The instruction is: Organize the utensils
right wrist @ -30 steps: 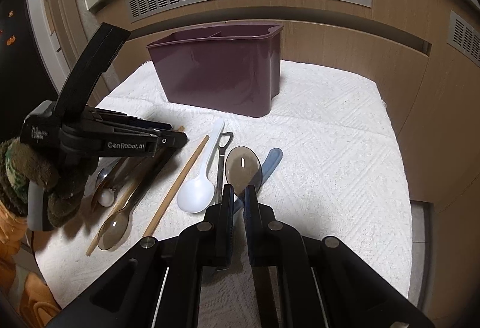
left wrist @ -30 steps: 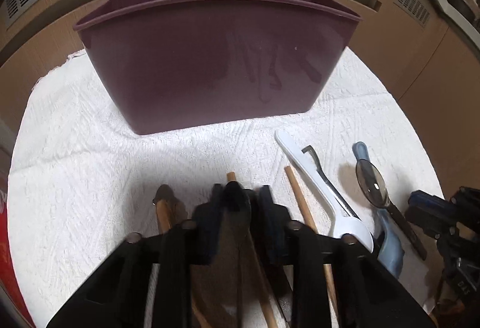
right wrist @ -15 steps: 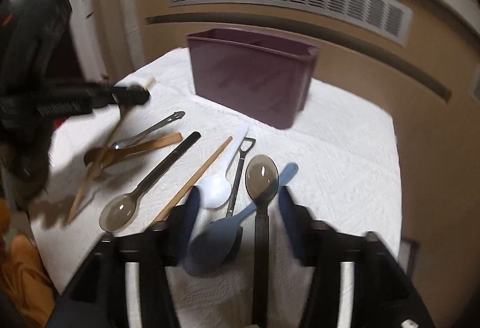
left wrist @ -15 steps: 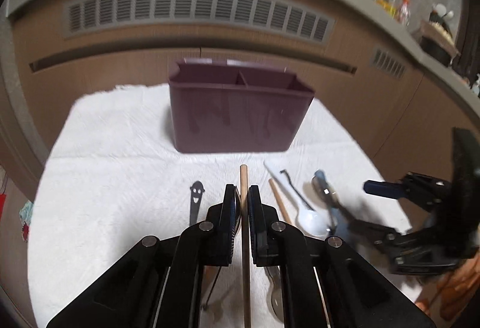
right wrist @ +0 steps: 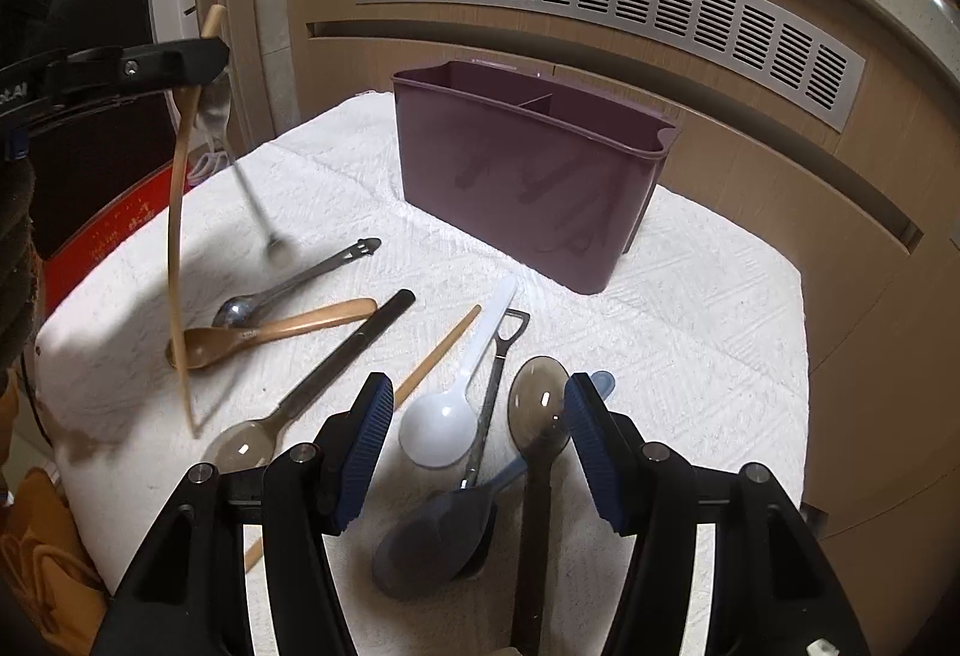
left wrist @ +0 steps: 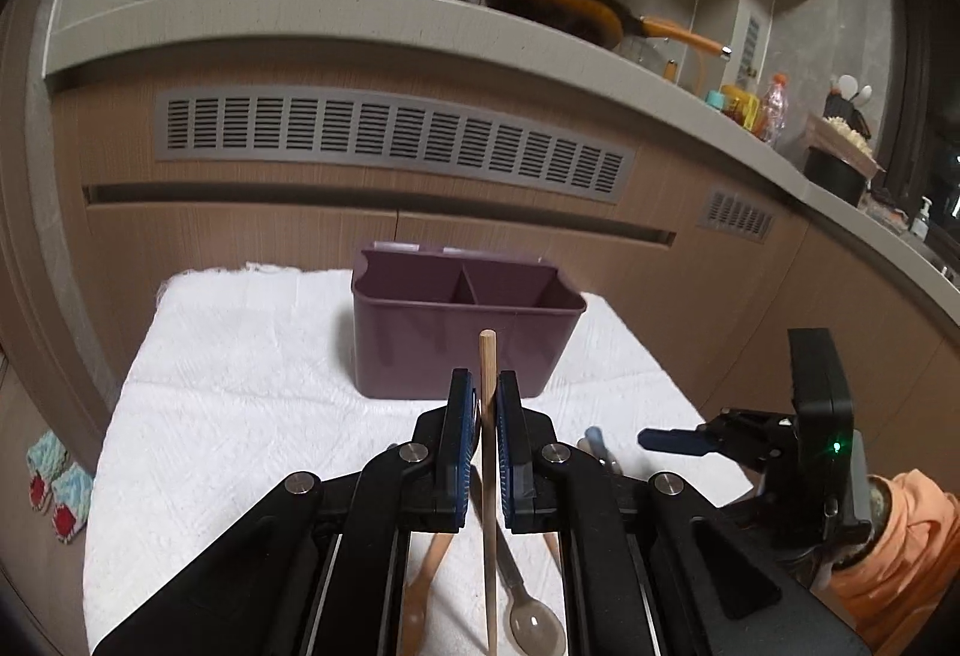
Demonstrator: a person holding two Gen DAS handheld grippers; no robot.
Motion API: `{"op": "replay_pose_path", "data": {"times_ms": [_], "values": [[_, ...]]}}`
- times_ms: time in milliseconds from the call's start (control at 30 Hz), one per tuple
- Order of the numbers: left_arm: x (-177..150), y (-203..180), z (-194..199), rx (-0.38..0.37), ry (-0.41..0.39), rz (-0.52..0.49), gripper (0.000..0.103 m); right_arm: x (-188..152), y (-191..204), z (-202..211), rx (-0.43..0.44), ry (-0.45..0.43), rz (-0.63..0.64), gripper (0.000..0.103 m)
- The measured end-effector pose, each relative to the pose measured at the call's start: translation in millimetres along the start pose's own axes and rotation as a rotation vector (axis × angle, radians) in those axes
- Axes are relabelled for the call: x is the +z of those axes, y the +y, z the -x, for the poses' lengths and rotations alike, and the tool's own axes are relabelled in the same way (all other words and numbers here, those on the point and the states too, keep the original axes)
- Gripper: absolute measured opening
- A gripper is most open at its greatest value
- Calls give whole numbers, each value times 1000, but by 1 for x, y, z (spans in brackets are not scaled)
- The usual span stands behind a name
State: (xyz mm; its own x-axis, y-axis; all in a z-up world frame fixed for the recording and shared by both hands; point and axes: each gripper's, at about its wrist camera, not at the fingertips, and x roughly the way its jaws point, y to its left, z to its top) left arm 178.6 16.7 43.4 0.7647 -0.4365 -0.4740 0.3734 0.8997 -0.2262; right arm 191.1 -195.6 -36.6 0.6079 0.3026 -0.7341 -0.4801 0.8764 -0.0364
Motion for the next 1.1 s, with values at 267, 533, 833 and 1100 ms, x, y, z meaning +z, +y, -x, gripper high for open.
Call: {"op": "replay_pose_path", "data": {"times_ms": [267,533,833,1100], "values": [[0,6,0,3,13,27,7,16,35,23,233,-75,-20,57],[5,13,16,20,-17,28,6,22,55,19,181,-83,43,57],[0,15,3,28,24,28,6,-6,-9,-15,-2,77,-15,57],[-23,35,-32,93,168,77,8,2,-19,-59,-25,120,-37,56]]}}
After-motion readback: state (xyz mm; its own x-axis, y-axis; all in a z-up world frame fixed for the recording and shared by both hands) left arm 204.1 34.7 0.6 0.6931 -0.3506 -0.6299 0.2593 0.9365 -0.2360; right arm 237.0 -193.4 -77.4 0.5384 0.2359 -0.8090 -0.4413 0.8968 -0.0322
